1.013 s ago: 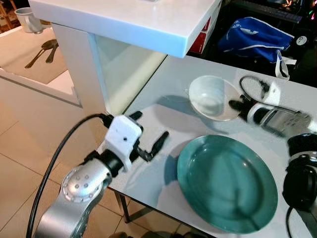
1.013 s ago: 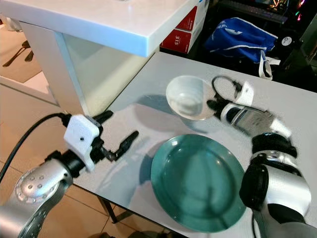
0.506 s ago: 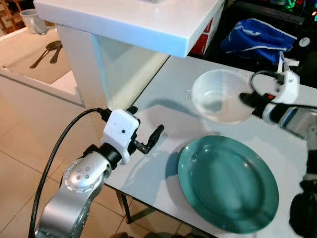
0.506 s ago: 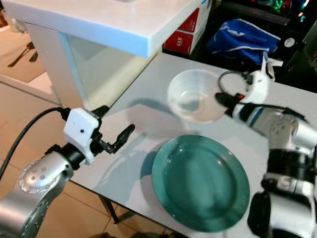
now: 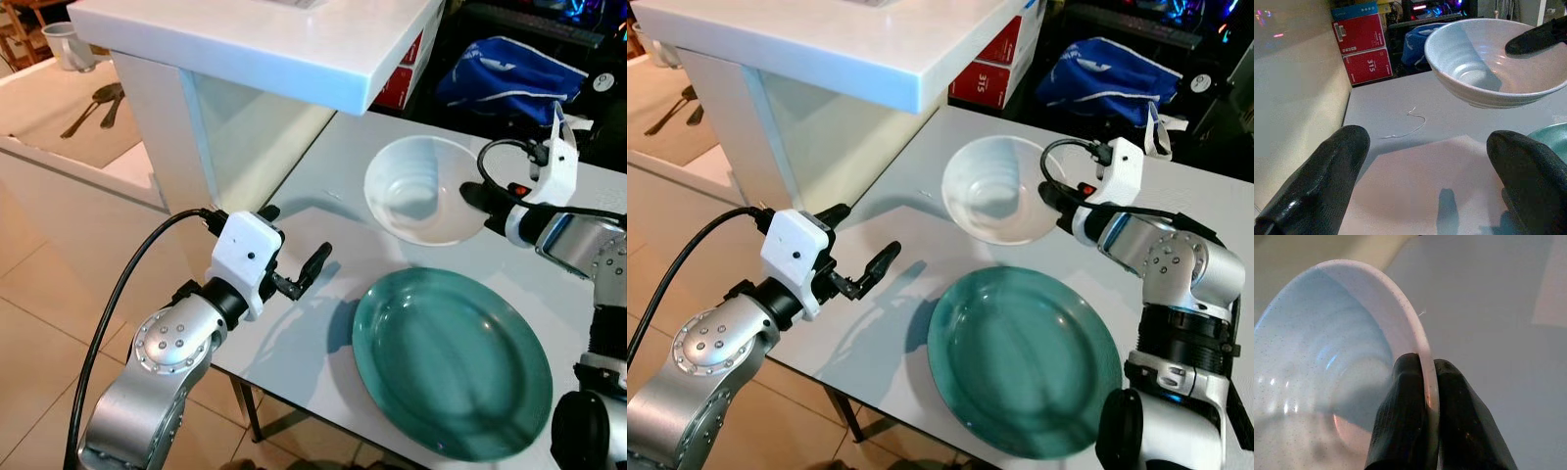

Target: Setting the table

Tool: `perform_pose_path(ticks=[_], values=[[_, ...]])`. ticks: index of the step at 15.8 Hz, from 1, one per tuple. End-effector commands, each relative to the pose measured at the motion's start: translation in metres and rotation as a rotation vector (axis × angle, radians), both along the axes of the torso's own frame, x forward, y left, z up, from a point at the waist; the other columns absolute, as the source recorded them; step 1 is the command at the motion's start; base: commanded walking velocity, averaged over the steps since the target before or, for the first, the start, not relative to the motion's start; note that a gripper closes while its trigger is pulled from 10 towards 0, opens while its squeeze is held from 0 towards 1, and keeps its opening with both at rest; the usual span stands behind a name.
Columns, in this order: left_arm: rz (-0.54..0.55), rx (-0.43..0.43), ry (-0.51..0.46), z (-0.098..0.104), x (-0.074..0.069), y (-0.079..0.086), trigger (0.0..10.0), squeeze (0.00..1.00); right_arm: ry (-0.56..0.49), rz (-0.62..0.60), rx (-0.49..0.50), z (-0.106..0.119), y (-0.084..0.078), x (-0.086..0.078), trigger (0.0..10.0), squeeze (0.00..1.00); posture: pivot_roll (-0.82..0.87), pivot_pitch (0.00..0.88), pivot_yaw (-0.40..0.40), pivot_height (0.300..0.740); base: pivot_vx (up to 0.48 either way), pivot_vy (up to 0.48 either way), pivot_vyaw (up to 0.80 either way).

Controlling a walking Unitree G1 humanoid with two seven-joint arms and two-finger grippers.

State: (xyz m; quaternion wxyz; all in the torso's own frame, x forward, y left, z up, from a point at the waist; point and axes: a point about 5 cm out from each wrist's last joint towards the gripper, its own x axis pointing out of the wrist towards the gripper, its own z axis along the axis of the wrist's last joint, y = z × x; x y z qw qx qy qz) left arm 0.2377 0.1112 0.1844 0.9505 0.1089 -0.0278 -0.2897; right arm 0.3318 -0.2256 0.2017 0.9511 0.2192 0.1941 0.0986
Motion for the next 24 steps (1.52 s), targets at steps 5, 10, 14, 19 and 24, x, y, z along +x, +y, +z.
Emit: perform_pose_path(ticks=[5,10,14,19,24], values=[[-0.005,0.004,0.001,-0.001,-0.001,0.001,10.0,0.0,-0.009,-0.005,0.025,0.002,0.004,-0.008,10.0,0.0,0.03,0.006,-0.035,0.74,-0.284,0.0,0.0],[0.013,0.026,-0.007,-0.001,0.0,0.003,10.0,0.0,0.0,-0.043,0.025,0.003,0.001,-0.008,10.0,0.0,0.03,0.01,-0.042,0.74,-0.05,0.0,0.0],[0.002,0.033,-0.01,-0.001,0.0,0.002,10.0,0.0,0.045,-0.106,0.023,-0.002,-0.007,-0.003,10.0,0.0,0.03,0.008,-0.045,0.74,0.0,0.0,0.0],[-0.008,0.029,-0.002,-0.003,0.001,-0.001,10.0,0.0,0.116,-0.212,0.052,-0.021,-0.022,0.01,10.0,0.0,0.02,0.0,-0.045,0.74,0.0,0.0,0.0],[-0.017,0.036,-0.009,-0.001,0.004,-0.004,10.0,0.0,0.179,-0.342,0.128,-0.048,-0.026,0.032,10.0,0.0,0.03,0.01,-0.054,0.74,0.0,0.0,0.0]])
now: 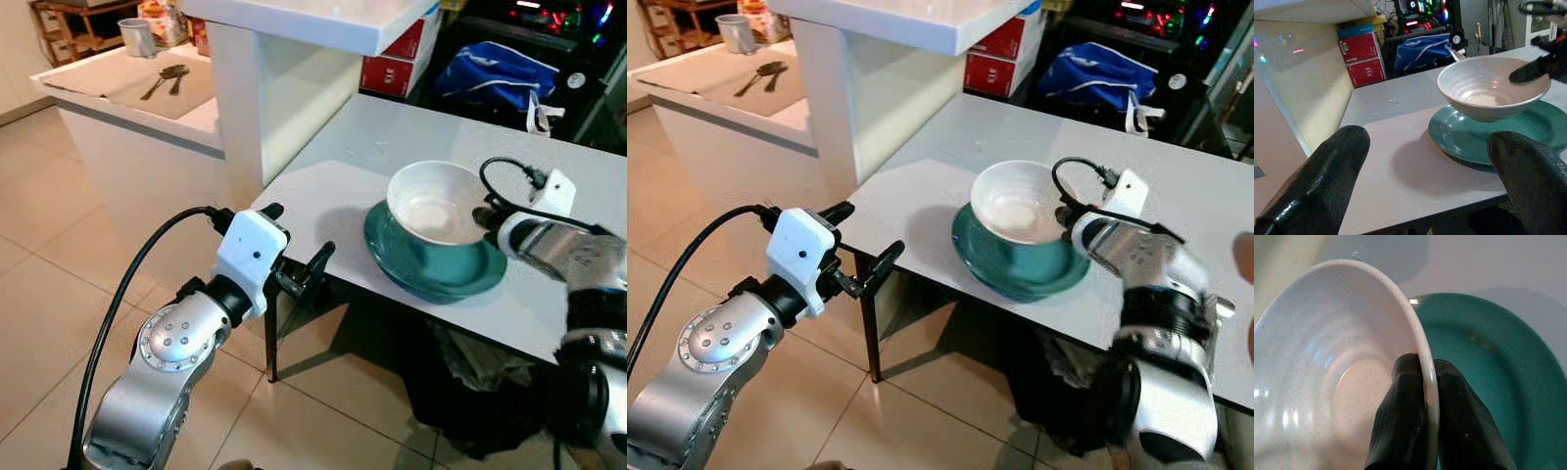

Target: Setting the table

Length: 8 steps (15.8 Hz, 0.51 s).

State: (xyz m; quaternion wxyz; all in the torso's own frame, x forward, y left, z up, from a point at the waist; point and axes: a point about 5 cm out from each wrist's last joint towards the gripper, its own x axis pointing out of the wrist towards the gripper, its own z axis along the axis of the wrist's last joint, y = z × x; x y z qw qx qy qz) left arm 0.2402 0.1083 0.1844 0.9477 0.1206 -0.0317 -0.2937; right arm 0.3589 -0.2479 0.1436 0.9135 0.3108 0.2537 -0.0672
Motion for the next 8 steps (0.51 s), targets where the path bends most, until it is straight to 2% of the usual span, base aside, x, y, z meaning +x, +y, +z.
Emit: perform_pose_path(ticks=[1,4,6,8], values=[[-0.009,0.016,0.006,-0.001,0.001,-0.001,10.0,0.0,-0.036,-0.019,0.006,0.008,-0.002,0.006,10.0,0.0,0.03,0.01,-0.054,0.74,0.0,0.0,0.0],[-0.025,0.015,0.012,0.0,0.0,-0.003,10.0,0.0,-0.019,-0.012,0.01,0.001,0.004,0.012,10.0,0.0,0.04,0.017,-0.06,0.74,0.0,0.0,0.0],[-0.098,-0.006,0.044,-0.001,-0.007,-0.009,10.0,0.0,-0.002,-0.029,0.002,0.001,0.002,0.013,10.0,0.0,0.04,0.02,-0.065,0.74,0.0,0.0,0.0],[-0.124,-0.007,0.057,-0.002,-0.011,-0.011,10.0,0.0,0.005,-0.019,0.008,0.003,-0.001,0.013,10.0,0.0,0.04,0.021,-0.066,0.74,0.0,0.0,0.0]])
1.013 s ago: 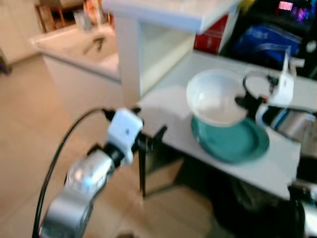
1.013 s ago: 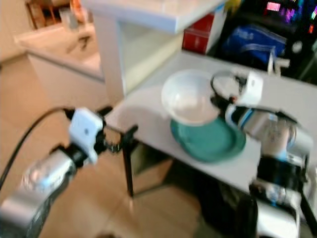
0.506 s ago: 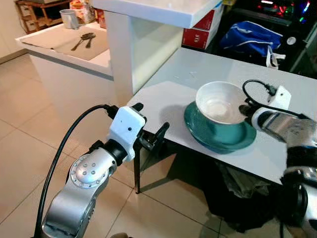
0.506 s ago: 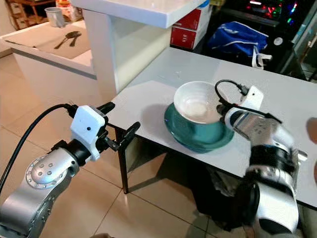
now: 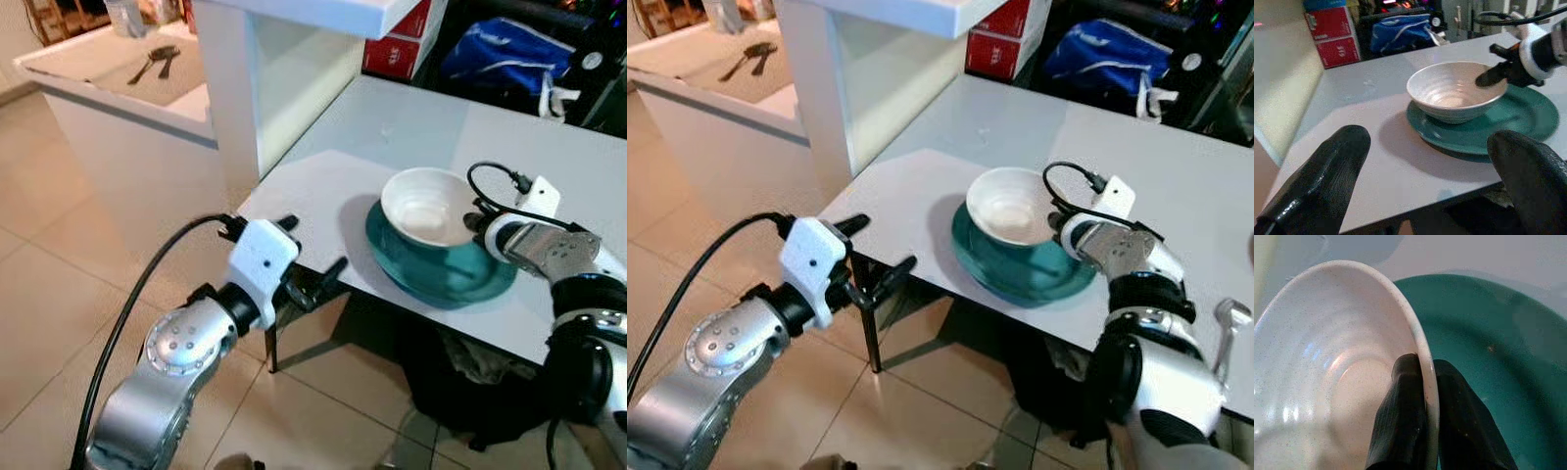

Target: Setting the table

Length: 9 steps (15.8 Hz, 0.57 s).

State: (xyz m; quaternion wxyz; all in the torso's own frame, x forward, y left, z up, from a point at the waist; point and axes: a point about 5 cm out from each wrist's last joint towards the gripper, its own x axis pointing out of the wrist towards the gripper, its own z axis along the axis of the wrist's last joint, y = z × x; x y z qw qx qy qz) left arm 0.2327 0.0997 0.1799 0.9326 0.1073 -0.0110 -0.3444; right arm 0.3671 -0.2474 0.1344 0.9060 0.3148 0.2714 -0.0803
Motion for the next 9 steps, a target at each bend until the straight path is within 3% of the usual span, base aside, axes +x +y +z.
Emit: perform_pose_path(ticks=[1,8,9], values=[[-0.025,0.003,-0.002,0.002,-0.005,-0.002,10.0,0.0,-0.016,0.027,-0.01,0.013,-0.007,0.001,10.0,0.0,0.04,0.023,-0.067,0.74,0.0,0.0,0.0],[-0.049,0.004,0.01,0.001,-0.004,-0.005,10.0,0.0,0.075,0.079,-0.013,0.01,-0.031,-0.019,10.0,0.0,0.03,0.026,-0.052,0.74,0.0,0.0,0.0],[-0.05,0.005,0.009,0.001,-0.003,-0.005,10.0,0.0,0.083,0.083,-0.008,0.008,-0.03,-0.02,10.0,0.5,0.03,0.025,-0.054,0.74,0.0,0.0,0.0]])
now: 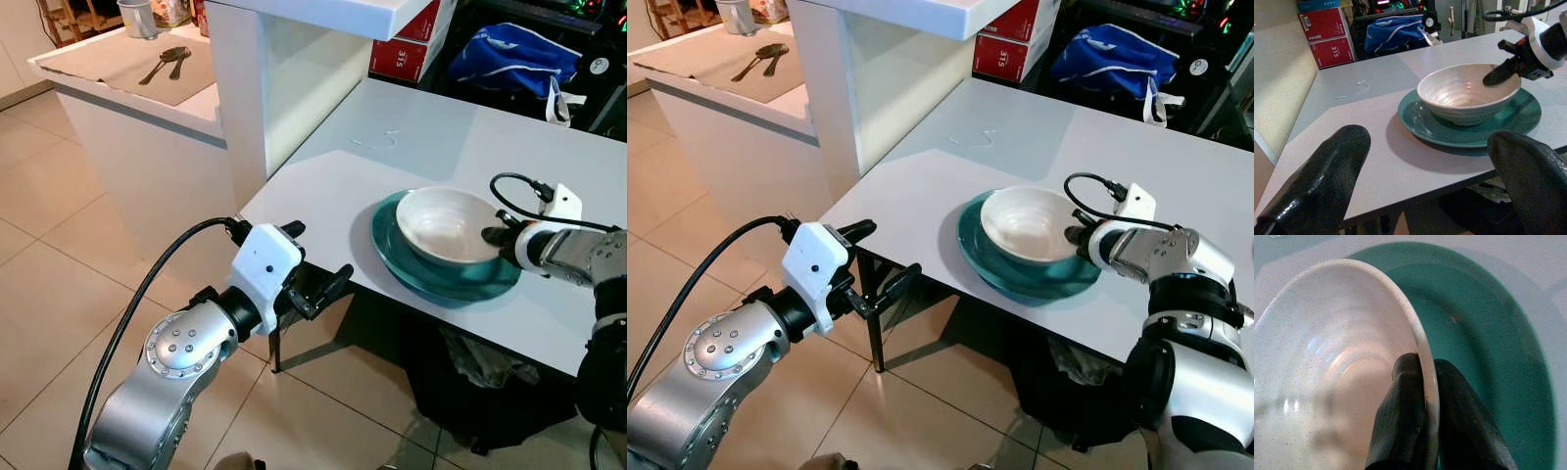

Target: Setting the table

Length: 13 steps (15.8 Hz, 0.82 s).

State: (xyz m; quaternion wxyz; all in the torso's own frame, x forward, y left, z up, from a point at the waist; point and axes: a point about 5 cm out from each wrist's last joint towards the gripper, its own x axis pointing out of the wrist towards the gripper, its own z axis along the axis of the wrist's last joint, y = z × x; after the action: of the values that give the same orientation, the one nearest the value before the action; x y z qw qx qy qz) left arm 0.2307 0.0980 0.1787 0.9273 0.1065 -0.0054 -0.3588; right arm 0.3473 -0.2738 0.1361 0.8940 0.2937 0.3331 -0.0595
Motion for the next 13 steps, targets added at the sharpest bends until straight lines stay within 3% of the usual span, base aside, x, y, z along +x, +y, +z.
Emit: perform_pose_path(ticks=[1,2,3,7,10,11,13], values=[[-0.02,0.002,-0.005,0.002,-0.001,-0.003,10.0,0.0,-0.021,0.005,0.004,0.005,-0.003,-0.001,10.0,0.69,0.03,0.025,-0.055,0.74,0.0,0.0,0.0],[-0.018,0.003,-0.005,0.002,-0.001,-0.002,10.0,0.0,-0.019,0.009,0.009,0.004,-0.001,-0.001,10.0,0.9,0.03,0.025,-0.055,0.74,0.0,0.0,0.0],[-0.015,0.004,-0.004,0.002,-0.001,-0.001,10.0,0.0,-0.024,0.014,0.022,0.003,0.001,-0.001,10.0,1.0,0.03,0.024,-0.055,0.74,0.0,0.0,0.0],[0.002,0.01,-0.017,0.004,0.001,0.001,10.0,0.0,-0.131,-0.018,0.021,0.016,-0.001,0.004,10.0,1.0,0.03,0.019,-0.055,0.74,0.0,0.0,0.0],[0.007,0.012,-0.021,0.004,0.002,0.002,10.0,0.0,-0.147,-0.036,-0.024,0.028,-0.008,0.003,10.0,1.0,0.03,0.018,-0.054,0.74,0.0,0.0,0.0],[0.009,0.014,-0.021,0.004,0.002,0.002,10.0,0.0,-0.112,-0.021,-0.084,0.026,-0.012,-0.001,10.0,0.0,0.03,0.017,-0.05,0.74,0.0,0.0,0.0],[0.006,0.015,-0.022,0.003,0.003,0.001,10.0,0.0,-0.077,-0.018,-0.106,0.017,-0.014,-0.006,10.0,0.0,0.02,0.015,-0.046,0.74,0.0,0.0,0.0]])
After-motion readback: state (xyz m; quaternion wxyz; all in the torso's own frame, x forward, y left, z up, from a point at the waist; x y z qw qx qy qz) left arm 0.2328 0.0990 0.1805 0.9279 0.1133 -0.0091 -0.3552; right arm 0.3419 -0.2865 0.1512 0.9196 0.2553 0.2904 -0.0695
